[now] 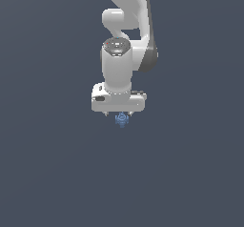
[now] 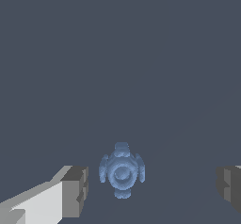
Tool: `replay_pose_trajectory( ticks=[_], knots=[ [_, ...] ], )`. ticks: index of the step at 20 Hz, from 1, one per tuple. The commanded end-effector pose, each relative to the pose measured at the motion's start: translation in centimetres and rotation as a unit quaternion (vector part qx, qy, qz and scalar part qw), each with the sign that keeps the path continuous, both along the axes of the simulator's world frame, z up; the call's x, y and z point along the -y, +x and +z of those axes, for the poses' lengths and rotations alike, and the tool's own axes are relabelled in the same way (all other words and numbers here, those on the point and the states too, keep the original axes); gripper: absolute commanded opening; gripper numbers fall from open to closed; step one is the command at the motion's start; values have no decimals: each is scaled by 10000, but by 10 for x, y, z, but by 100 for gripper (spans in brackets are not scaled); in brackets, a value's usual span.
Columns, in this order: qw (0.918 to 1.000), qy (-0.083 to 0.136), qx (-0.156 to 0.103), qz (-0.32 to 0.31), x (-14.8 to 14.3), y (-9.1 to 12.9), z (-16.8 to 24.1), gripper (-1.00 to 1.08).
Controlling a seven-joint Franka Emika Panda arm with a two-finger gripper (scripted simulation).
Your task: Pick up the object and move it to a goal position.
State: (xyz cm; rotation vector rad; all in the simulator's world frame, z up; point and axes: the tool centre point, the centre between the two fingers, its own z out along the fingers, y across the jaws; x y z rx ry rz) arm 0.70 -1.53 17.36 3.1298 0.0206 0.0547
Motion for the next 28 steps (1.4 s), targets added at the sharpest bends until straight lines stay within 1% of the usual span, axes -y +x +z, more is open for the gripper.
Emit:
replay_pose_trajectory(
  ticks=[1, 10, 17, 23, 28],
  knots=[
    [10000, 0, 0, 0, 0, 0, 0, 100],
    [9999, 91, -87, 81, -11, -6, -3, 100],
    [9999, 96, -91, 34, -11, -7, -4, 100],
    [9995, 109, -100, -262, -12, -10, -11, 100],
    [9975, 124, -112, -691, -14, -15, -20, 100]
  ],
)
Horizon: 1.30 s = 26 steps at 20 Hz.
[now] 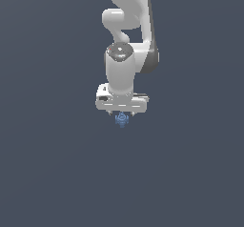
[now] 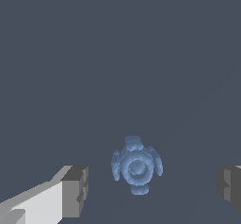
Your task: Pick up the object and move it to a goal position.
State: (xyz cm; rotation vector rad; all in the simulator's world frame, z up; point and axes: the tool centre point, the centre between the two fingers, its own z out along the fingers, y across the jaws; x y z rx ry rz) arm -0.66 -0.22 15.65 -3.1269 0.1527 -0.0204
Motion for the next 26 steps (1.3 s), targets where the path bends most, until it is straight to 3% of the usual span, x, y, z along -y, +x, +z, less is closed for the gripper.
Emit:
replay_pose_trajectory(
  ticks=[1, 10, 18, 26],
  knots=[
    [9997, 5, -10, -245, -1, -3, -6, 100],
    [9896, 14, -50, -1437, -3, -18, -31, 100],
    [9690, -2, -74, -2470, -3, -31, -52, 100],
    [9512, -20, -80, -3084, -2, -40, -64, 100]
  ],
)
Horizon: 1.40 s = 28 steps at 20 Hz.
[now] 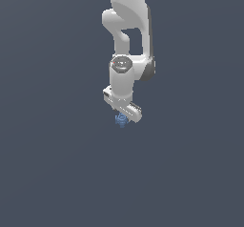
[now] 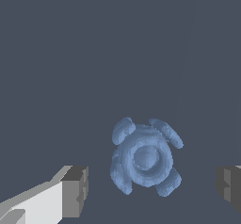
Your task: Pick up the object and move it to a goal position.
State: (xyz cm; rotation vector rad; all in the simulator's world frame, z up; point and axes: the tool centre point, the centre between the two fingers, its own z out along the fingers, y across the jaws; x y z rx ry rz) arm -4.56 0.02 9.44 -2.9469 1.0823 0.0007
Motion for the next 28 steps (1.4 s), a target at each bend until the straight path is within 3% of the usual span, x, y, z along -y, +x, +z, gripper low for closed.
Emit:
replay_pose_trajectory(
  ticks=[1, 11, 26, 27, 28],
  knots=[
    [9999, -6, 0, -151, 0, -2, -3, 100],
    [9997, -10, -3, -258, 0, -4, -8, 100],
    [9996, -12, -3, -282, 0, -4, -55, 100],
    [9996, -12, -3, -282, 0, -4, -55, -100],
    [9996, -12, -3, -282, 0, -4, -55, -100]
  ],
)
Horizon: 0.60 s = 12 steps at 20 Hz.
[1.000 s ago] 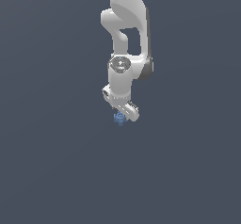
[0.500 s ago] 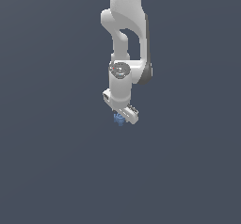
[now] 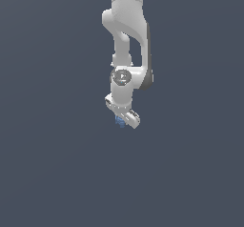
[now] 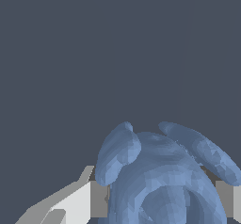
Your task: Pick up the object and move it to a goal position.
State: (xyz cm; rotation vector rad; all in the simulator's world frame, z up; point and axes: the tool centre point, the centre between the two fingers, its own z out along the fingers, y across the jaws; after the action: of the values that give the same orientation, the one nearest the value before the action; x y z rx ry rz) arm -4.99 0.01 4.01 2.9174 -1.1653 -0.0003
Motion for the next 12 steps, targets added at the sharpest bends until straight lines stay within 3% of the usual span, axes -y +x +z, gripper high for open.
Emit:
replay_pose_trajectory(
  ticks=[1, 12],
  knots=[
    [10000, 0, 0, -2, 0, 0, -1, -100],
    [10000, 2, 6, 0, -1, -1, 1, -100]
  ],
)
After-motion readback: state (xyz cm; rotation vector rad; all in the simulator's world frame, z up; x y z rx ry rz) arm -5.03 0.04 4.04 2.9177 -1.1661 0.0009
